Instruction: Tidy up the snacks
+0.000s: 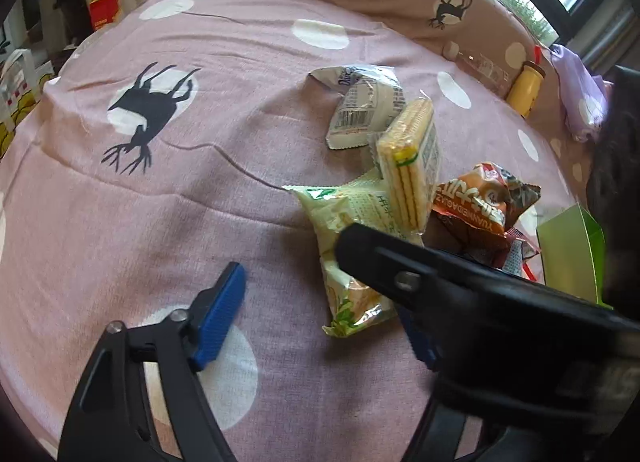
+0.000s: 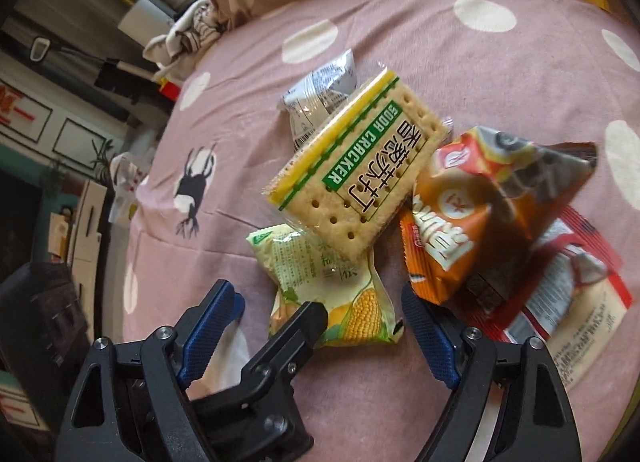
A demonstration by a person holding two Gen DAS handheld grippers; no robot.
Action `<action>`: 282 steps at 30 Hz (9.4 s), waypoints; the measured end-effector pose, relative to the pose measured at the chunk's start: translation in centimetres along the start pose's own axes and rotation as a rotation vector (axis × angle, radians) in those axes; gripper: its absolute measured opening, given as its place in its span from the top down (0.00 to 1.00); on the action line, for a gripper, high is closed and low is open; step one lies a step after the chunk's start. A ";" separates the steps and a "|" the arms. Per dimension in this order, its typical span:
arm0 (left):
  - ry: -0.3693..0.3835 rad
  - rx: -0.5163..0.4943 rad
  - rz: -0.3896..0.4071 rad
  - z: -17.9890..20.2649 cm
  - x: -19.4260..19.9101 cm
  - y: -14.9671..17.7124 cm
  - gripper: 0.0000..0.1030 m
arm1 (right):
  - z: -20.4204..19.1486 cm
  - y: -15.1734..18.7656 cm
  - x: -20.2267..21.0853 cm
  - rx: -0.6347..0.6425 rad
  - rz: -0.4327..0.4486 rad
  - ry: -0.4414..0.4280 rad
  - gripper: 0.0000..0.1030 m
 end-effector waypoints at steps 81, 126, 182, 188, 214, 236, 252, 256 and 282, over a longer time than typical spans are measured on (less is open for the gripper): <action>0.120 -0.145 -0.087 4.2 2.2 3.3 0.67 | -0.4 3.9 2.0 -0.094 -0.018 -0.171 0.48; 0.332 -0.359 0.400 15.0 12.6 1.0 0.68 | -0.1 2.7 18.2 0.073 0.493 -0.017 0.48; 0.476 -0.660 0.164 33.4 5.3 5.3 0.69 | 20.6 4.8 25.4 -0.407 0.610 0.020 0.48; 0.487 -0.654 0.122 33.9 4.3 5.8 0.69 | 21.8 5.2 25.0 -0.442 0.591 0.039 0.48; 0.476 -0.650 0.002 35.2 1.6 7.1 0.70 | 24.8 6.0 23.8 -0.540 0.533 0.056 0.48; 0.442 -0.647 -0.079 35.5 0.2 8.0 0.70 | 26.3 6.4 23.2 -0.593 0.507 0.059 0.48; 0.410 -0.627 -0.156 35.7 -0.9 8.8 0.66 | 27.6 6.9 23.1 -0.644 0.503 0.081 0.48; 0.364 -0.637 -0.132 35.3 -0.7 8.8 0.58 | 27.7 7.1 23.2 -0.641 0.497 0.107 0.48; 0.106 -0.235 0.167 12.2 8.3 1.4 0.02 | 11.2 2.6 22.3 -0.194 0.519 0.059 0.20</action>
Point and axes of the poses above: each gripper's, at about its wrist camera, not at the fingertips, and x roughly against the way its jaws point, z to its right, y to its underside, the point moved 9 cm from there along -x, roughly the way its jaws point, and after that the axes turned 1 degree about -x, right-handed, at the moved point
